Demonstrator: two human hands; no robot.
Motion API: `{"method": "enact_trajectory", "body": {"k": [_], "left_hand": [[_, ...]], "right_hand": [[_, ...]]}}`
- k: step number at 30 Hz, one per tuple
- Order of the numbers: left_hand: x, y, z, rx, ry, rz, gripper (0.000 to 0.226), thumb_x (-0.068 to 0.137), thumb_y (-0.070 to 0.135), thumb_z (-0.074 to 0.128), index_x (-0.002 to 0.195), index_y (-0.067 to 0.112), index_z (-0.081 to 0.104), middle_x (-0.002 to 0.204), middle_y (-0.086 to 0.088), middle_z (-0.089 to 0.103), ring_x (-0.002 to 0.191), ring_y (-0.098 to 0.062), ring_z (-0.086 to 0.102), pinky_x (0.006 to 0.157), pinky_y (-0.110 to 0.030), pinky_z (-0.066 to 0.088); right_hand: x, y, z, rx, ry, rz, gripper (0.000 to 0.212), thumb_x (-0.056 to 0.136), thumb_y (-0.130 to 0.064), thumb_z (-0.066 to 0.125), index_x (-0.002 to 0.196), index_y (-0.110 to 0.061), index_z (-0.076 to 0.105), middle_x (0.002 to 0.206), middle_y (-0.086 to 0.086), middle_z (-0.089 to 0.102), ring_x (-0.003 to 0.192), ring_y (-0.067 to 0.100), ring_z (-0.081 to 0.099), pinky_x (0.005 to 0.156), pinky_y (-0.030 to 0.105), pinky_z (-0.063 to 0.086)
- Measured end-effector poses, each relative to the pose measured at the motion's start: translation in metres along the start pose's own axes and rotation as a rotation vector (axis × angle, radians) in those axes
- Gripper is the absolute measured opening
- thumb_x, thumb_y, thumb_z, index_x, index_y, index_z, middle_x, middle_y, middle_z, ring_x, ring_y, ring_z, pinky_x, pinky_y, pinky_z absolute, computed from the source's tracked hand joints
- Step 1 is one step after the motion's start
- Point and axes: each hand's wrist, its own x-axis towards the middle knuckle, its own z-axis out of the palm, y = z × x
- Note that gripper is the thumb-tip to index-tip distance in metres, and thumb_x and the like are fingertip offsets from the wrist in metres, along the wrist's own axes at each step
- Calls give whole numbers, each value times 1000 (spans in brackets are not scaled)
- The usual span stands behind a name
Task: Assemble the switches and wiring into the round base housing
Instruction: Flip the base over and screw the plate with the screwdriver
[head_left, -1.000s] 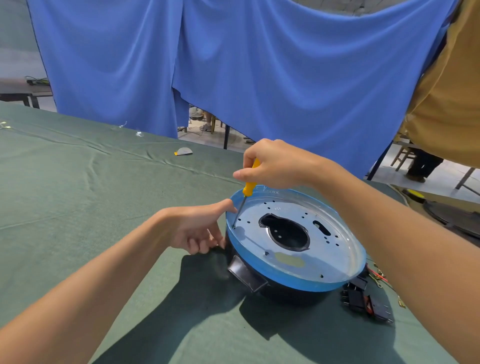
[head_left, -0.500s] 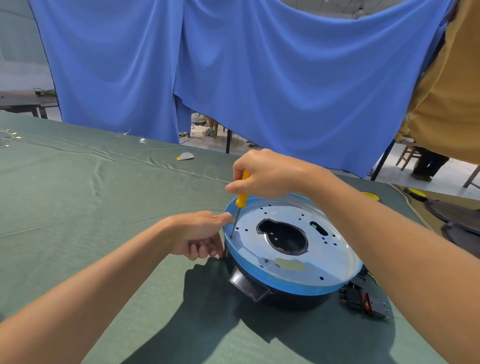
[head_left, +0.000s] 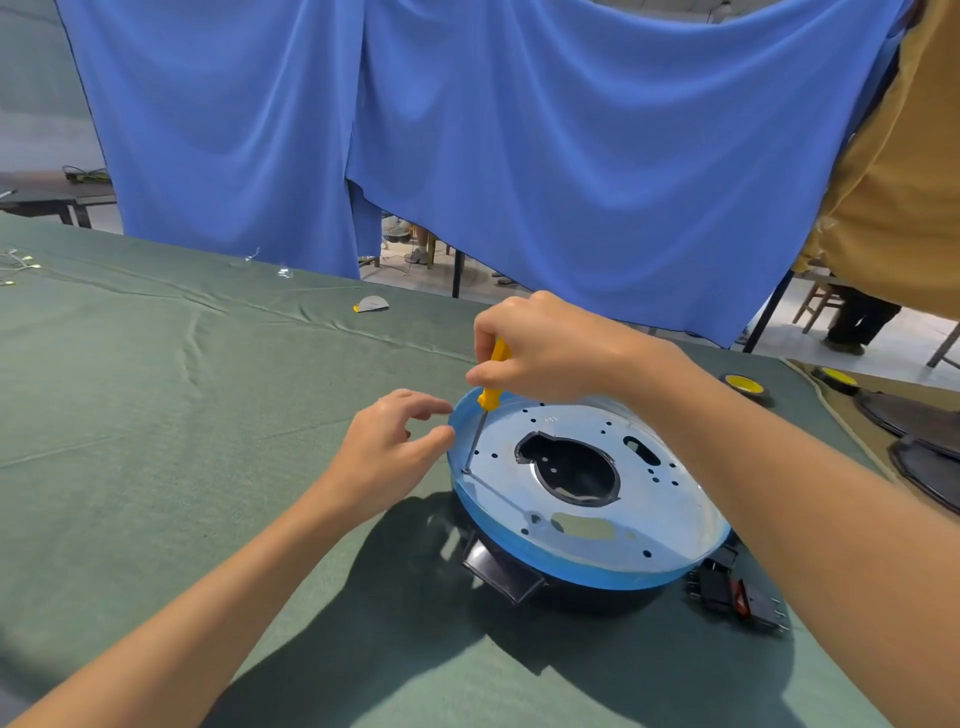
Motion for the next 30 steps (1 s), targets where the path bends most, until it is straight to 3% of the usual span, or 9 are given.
{"method": "enact_trajectory", "body": {"k": [4, 7, 10, 13, 15, 20, 25, 30], "left_hand": [[-11, -9, 5, -119, 76, 59, 25, 87, 28, 65, 110, 19, 72, 111, 5, 64, 109, -13, 58, 88, -35, 49], [-6, -5, 1, -124, 59, 123, 31, 80, 30, 60, 109, 27, 70, 117, 9, 61, 116, -9, 52, 88, -24, 44], [7, 7, -6, -200, -43, 165, 25, 80, 28, 62, 104, 29, 69, 113, 8, 67, 111, -8, 57, 91, -26, 42], [13, 14, -5, -323, -165, 179, 23, 83, 23, 62, 99, 14, 75, 99, 0, 75, 101, -14, 66, 93, -32, 48], [10, 14, 0, -353, -173, 190, 20, 86, 19, 61, 96, 11, 76, 95, 1, 76, 99, -15, 68, 92, -31, 50], [6, 4, 7, -347, -167, 163, 12, 93, 7, 64, 94, 8, 76, 88, 3, 77, 90, -9, 71, 86, -25, 53], [6, 1, 5, -385, -125, 129, 10, 89, 3, 67, 93, 4, 77, 86, 1, 78, 87, -10, 73, 88, -29, 56], [10, 0, 8, -421, -107, 90, 13, 85, 2, 70, 85, 13, 77, 80, 0, 77, 80, -11, 74, 84, -27, 56]], "right_hand": [[-4, 0, -2, 60, 0, -20, 16, 89, -36, 64, 79, -28, 53, 80, -14, 48, 72, 3, 45, 54, 20, 30], [-6, 1, -6, 98, -42, -33, 17, 85, -35, 69, 79, -33, 53, 82, -14, 48, 71, 4, 47, 55, 19, 35], [-4, -1, -5, 120, -79, -18, 17, 86, -41, 66, 81, -32, 52, 83, -13, 52, 74, 7, 51, 56, 26, 45], [2, -3, 3, 97, -9, 47, 37, 90, -59, 50, 76, -25, 51, 76, -7, 53, 68, 8, 48, 57, 30, 38], [5, -3, 7, 79, 57, 61, 43, 94, -56, 46, 71, -20, 52, 68, -4, 50, 62, 10, 44, 55, 31, 33], [4, -6, 21, 224, 159, 56, 14, 91, -35, 57, 90, -22, 51, 84, 2, 55, 76, 21, 51, 62, 34, 42], [-3, -11, 37, 315, 311, 41, 17, 90, -33, 61, 98, -23, 49, 77, -5, 51, 72, 20, 50, 64, 35, 42], [-7, -10, 37, 317, 447, 59, 37, 85, -30, 70, 117, -22, 52, 83, -2, 60, 82, 25, 58, 81, 44, 50]]}}
